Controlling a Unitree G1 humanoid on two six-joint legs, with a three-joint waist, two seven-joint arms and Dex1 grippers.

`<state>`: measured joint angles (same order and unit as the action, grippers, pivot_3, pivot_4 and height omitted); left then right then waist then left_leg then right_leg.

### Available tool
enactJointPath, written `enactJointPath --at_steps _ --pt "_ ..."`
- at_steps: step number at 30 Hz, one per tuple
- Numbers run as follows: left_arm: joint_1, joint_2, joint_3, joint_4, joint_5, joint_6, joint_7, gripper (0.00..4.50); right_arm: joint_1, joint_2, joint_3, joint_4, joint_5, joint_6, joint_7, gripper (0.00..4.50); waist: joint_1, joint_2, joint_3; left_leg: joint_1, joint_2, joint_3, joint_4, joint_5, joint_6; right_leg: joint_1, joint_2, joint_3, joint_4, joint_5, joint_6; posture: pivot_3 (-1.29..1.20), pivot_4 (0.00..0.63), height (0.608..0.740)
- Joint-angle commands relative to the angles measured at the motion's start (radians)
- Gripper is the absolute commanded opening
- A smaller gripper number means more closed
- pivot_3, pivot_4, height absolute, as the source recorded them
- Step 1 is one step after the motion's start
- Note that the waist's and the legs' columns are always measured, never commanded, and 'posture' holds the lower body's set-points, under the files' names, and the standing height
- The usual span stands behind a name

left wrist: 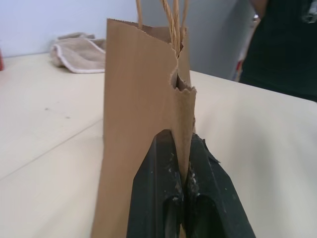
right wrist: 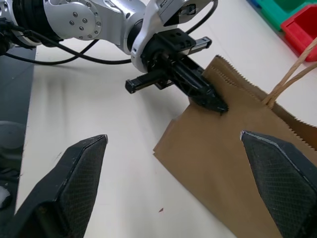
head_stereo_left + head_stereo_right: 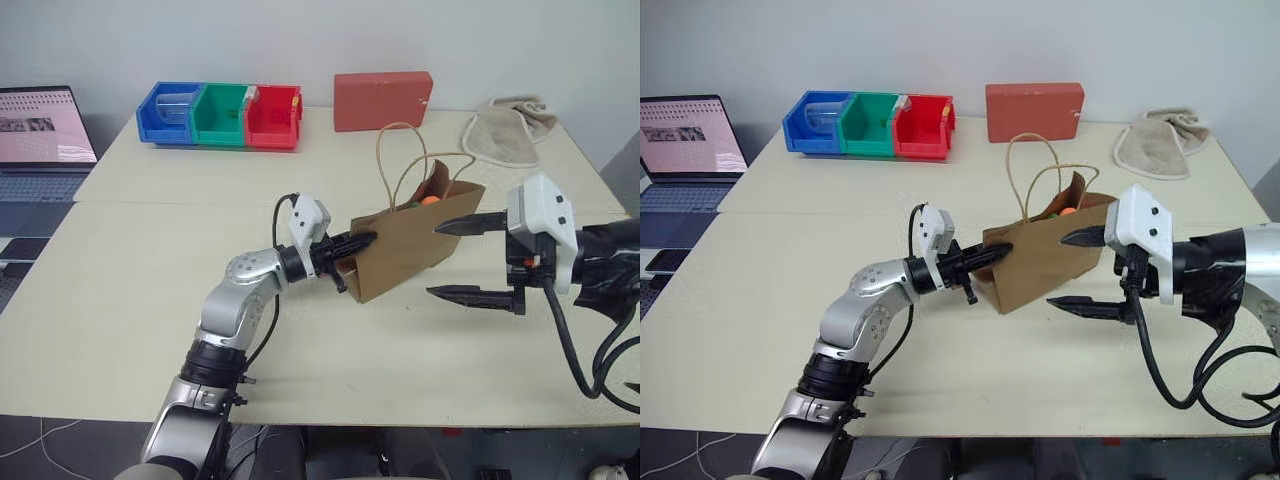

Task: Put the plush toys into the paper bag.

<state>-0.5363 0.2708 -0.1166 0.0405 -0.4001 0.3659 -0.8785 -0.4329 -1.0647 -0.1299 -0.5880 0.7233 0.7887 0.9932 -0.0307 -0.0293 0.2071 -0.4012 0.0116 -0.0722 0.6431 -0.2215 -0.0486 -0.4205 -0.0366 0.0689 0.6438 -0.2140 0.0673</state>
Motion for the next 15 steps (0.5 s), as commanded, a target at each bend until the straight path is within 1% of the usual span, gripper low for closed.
enactJointPath --at_steps 1,4,7,10,13,15 --pt "-0.058 0.034 0.026 0.018 -0.057 0.003 -0.108 0.02 0.061 -0.044 -0.113 -0.042 0.011 -0.016 0.028 4.5 0.001 0.0 0.0 0.0 0.0 0.0 0.0 0.0 0.0 0.0 0.0 0.0 0.0 0.0 0.0 0.0 0.15 0.74" --pt "-0.112 0.07 0.015 0.092 -0.065 -0.005 -0.215 0.02 0.145 -0.09 -0.242 -0.07 0.074 0.048 0.056 4.5 0.002 0.0 0.0 0.0 0.0 0.0 0.0 0.0 0.0 0.0 0.0 0.0 0.0 0.0 -0.001 0.0 0.15 0.74" --pt "-0.186 0.088 0.0 0.199 -0.054 -0.03 -0.314 0.02 0.231 -0.108 -0.374 -0.107 0.105 0.11 0.051 4.5 0.004 0.0 0.0 0.0 0.0 0.0 0.0 0.0 0.0 0.0 0.0 0.0 0.0 -0.001 -0.001 0.0 0.15 0.74" --pt "-0.266 0.076 -0.005 0.331 -0.03 -0.076 -0.386 0.02 0.315 -0.107 -0.491 -0.161 0.125 0.168 0.035 4.5 0.005 0.0 0.0 -0.001 0.0 0.0 0.001 0.0 0.0 0.0 0.0 0.0 0.0 -0.001 -0.002 0.0 0.15 0.74" --pt "-0.325 0.058 -0.013 0.438 -0.016 -0.109 -0.459 0.02 0.37 -0.099 -0.562 -0.208 0.148 0.209 0.009 4.5 0.003 0.0 0.0 -0.001 -0.001 0.0 0.001 0.0 0.0 0.0 0.0 0.0 -0.001 -0.001 -0.002 0.0 0.15 0.74" --pt "-0.347 0.045 -0.016 0.473 -0.012 -0.121 -0.493 0.02 0.399 -0.093 -0.604 -0.233 0.165 0.232 -0.006 4.5 0.001 0.0 0.0 -0.001 -0.001 0.0 0.0 0.0 0.0 0.0 0.0 0.0 -0.001 -0.001 -0.002 0.0 0.15 0.74"
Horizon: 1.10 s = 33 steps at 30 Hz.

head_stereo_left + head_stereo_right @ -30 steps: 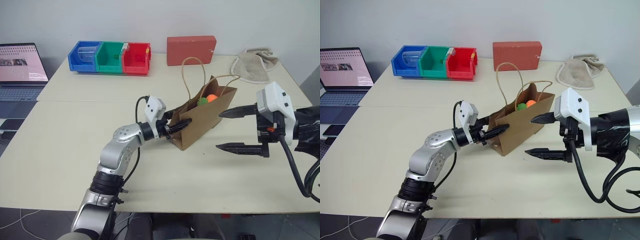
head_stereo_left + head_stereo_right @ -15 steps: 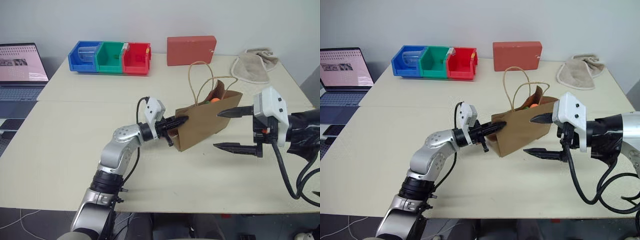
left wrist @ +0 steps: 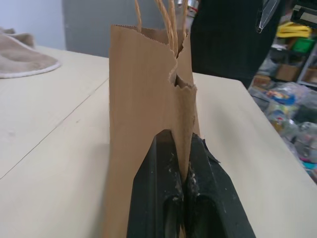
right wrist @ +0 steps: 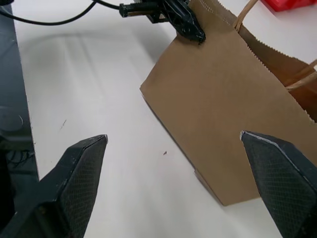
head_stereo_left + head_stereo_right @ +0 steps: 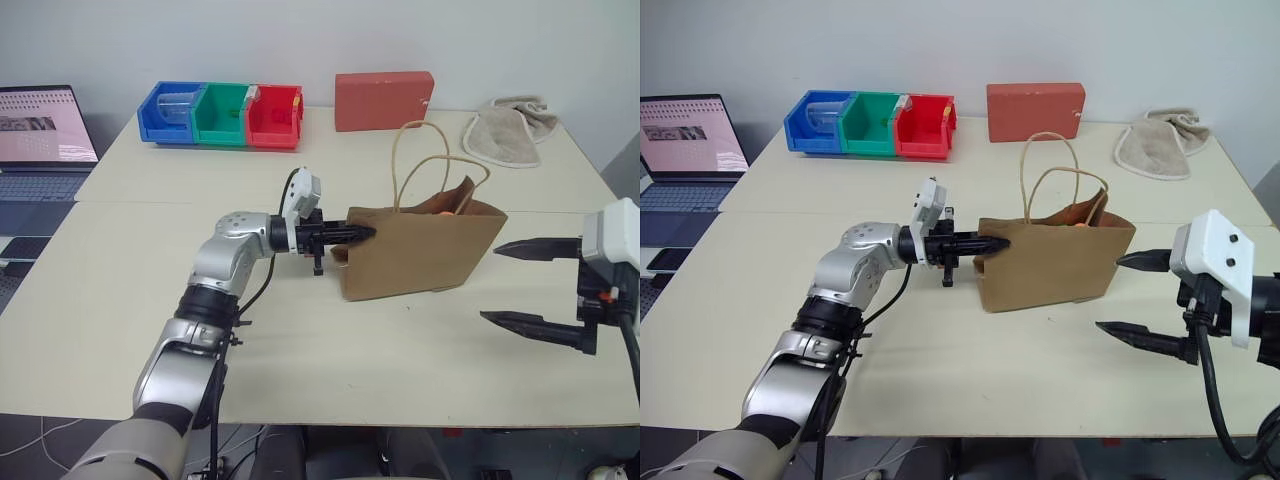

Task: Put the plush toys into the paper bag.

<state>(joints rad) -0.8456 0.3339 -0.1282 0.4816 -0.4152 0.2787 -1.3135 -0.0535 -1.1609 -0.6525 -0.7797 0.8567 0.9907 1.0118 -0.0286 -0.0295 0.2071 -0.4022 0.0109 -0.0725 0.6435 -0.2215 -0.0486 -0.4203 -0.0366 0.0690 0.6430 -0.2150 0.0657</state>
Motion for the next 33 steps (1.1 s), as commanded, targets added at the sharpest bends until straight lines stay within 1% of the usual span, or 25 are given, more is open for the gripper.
enactJointPath --at_steps 1,6,12,15,21,23,27,29,33 --pt "-0.054 -0.029 -0.003 0.058 0.008 -0.044 -0.069 0.02 0.029 0.003 -0.095 -0.049 0.039 0.039 -0.032 4.5 -0.001 0.0 0.0 0.0 0.0 0.0 0.0 0.0 0.0 0.0 0.0 0.0 0.0 0.0 0.0 0.0 0.15 0.74" --pt "-0.097 -0.065 -0.013 0.178 0.058 -0.123 -0.118 0.02 0.067 0.002 -0.139 -0.077 0.069 0.067 -0.062 4.5 -0.001 0.0 0.0 0.0 0.0 0.0 0.0 0.0 0.0 0.0 0.0 0.0 0.0 0.0 0.0 0.0 0.15 0.74" --pt "-0.138 -0.088 -0.008 0.281 0.13 -0.204 -0.075 0.02 0.092 -0.003 -0.168 -0.095 0.104 0.081 -0.083 4.5 0.0 -0.001 0.0 0.0 0.0 0.0 0.0 0.0 0.0 0.0 0.0 0.0 0.0 0.0 0.0 0.0 0.15 0.74" --pt "-0.147 -0.081 0.0 0.295 0.142 -0.238 -0.09 0.67 0.094 -0.006 -0.161 -0.094 0.113 0.079 -0.095 4.5 0.0 -0.001 0.0 0.0 0.0 0.0 0.0 0.0 0.0 0.0 0.0 0.0 -0.001 0.0 0.001 0.0 0.15 0.74" --pt "-0.132 -0.043 0.018 0.258 0.145 -0.24 -0.095 2.53 0.092 -0.015 -0.133 -0.079 0.115 0.063 -0.103 4.5 -0.002 -0.001 0.0 0.0 0.0 0.0 0.0 0.0 0.0 0.0 0.0 0.0 0.0 0.0 0.001 0.0 0.15 0.74" --pt "-0.107 -0.018 0.018 0.213 0.151 -0.239 -0.091 3.17 0.085 -0.02 -0.122 -0.065 0.113 0.06 -0.105 4.5 -0.003 -0.001 0.0 0.0 0.0 0.0 -0.001 0.0 0.0 0.0 0.0 0.0 0.0 0.0 0.001 0.0 0.15 0.74" --pt "-0.022 0.07 0.026 0.069 0.168 -0.22 -0.056 4.45 0.07 -0.037 -0.109 -0.013 0.088 0.052 -0.104 4.5 -0.004 -0.001 0.0 0.0 0.0 0.0 -0.001 0.0 0.0 0.0 0.0 0.0 0.0 0.001 0.001 0.0 0.15 0.74" --pt "0.04 0.137 0.044 -0.032 0.175 -0.193 -0.027 4.48 0.08 -0.051 -0.11 0.028 0.042 0.023 -0.078 4.5 -0.003 -0.001 0.0 0.0 0.001 0.0 -0.001 0.0 0.0 0.0 0.0 0.0 0.0 0.001 0.001 0.0 0.15 0.74" --pt "0.161 0.282 0.084 -0.235 0.179 -0.11 0.032 4.48 0.093 -0.067 -0.096 0.13 -0.09 -0.111 -0.005 4.5 -0.003 -0.001 0.0 0.001 0.001 0.0 -0.001 0.0 0.0 0.0 0.0 0.0 0.0 0.001 0.001 0.0 0.15 0.74"
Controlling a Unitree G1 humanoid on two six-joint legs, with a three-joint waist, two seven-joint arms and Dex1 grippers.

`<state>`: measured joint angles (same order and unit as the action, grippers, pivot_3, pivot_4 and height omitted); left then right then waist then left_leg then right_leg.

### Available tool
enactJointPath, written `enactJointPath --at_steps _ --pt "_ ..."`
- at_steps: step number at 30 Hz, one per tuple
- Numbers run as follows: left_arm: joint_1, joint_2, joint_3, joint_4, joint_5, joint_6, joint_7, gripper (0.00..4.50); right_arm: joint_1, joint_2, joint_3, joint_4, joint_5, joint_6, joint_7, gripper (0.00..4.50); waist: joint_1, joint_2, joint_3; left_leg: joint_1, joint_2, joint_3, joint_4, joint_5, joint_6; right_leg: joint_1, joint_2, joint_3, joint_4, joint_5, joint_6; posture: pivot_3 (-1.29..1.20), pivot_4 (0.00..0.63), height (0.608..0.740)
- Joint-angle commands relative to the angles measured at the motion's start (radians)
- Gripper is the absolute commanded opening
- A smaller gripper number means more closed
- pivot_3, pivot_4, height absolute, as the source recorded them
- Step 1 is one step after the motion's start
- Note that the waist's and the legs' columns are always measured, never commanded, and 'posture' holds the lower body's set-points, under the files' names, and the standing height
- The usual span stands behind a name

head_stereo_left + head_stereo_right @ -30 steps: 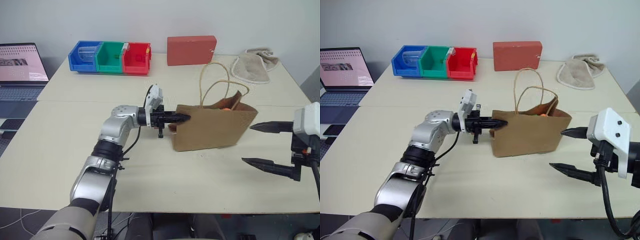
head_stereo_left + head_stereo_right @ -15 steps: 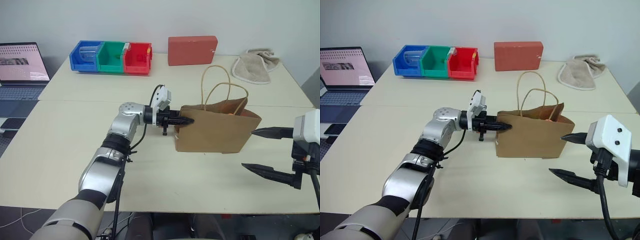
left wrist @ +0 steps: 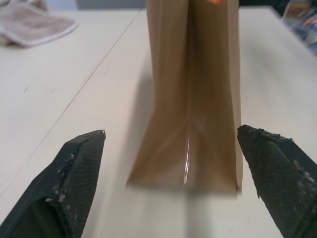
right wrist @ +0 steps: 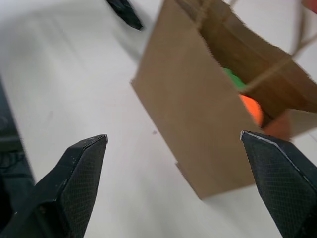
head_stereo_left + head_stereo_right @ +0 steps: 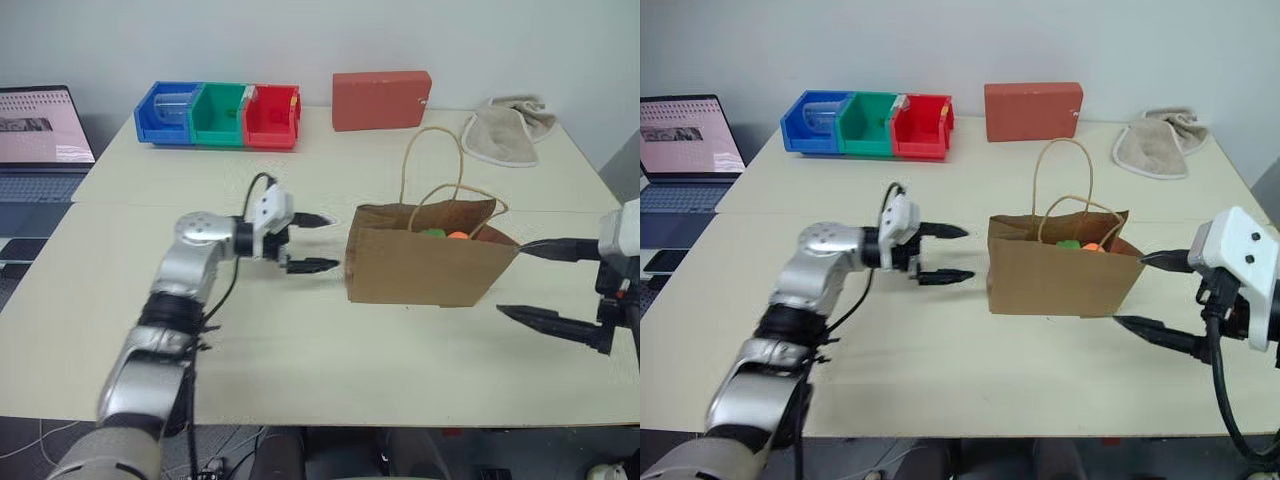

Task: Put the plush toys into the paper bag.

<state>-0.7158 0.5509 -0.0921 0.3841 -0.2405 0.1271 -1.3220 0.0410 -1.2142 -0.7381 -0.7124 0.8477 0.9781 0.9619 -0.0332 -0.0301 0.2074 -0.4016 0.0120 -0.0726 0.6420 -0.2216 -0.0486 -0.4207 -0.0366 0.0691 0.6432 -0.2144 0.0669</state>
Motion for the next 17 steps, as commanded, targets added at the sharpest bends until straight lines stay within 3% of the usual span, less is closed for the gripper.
enactJointPath --at_steps 1,5,9,13,17 --pt "0.068 0.109 0.066 -0.191 0.007 0.053 0.054 4.48 0.002 -0.02 -0.01 0.1 -0.116 -0.138 0.07 4.5 0.002 0.0 0.0 0.0 0.0 0.0 0.0 0.0 0.0 0.0 0.0 0.0 0.0 0.0 0.0 0.0 0.15 0.74" --pt "0.181 0.248 0.16 -0.346 -0.019 0.127 0.11 4.48 0.013 -0.039 0.0 0.263 -0.251 -0.311 0.175 4.5 0.003 0.0 0.0 0.0 0.0 0.0 0.0 0.0 0.0 0.0 0.0 0.0 0.0 -0.001 -0.002 0.0 0.15 0.74" --pt "0.309 0.369 0.293 -0.486 -0.088 0.253 0.127 4.48 0.02 -0.115 -0.016 0.474 -0.314 -0.426 0.383 4.5 0.001 0.0 0.0 0.001 0.0 0.001 0.0 0.0 0.0 0.0 -0.001 0.0 0.0 -0.002 -0.003 0.0 0.15 0.74" --pt "0.397 0.404 0.399 -0.579 -0.161 0.335 0.157 4.48 -0.031 -0.155 0.039 0.619 -0.347 -0.503 0.446 4.5 0.0 0.0 0.0 0.002 0.001 0.003 0.0 0.0 0.0 0.0 -0.001 -0.001 0.0 -0.004 -0.006 0.0 0.15 0.74" --pt "0.415 0.415 0.397 -0.6 -0.191 0.365 0.159 4.48 -0.099 -0.165 0.127 0.669 -0.357 -0.548 0.452 4.5 0.001 0.0 0.0 0.002 0.002 0.004 0.001 0.0 0.0 0.0 -0.001 0.0 0.0 -0.004 -0.007 0.0 0.15 0.74"
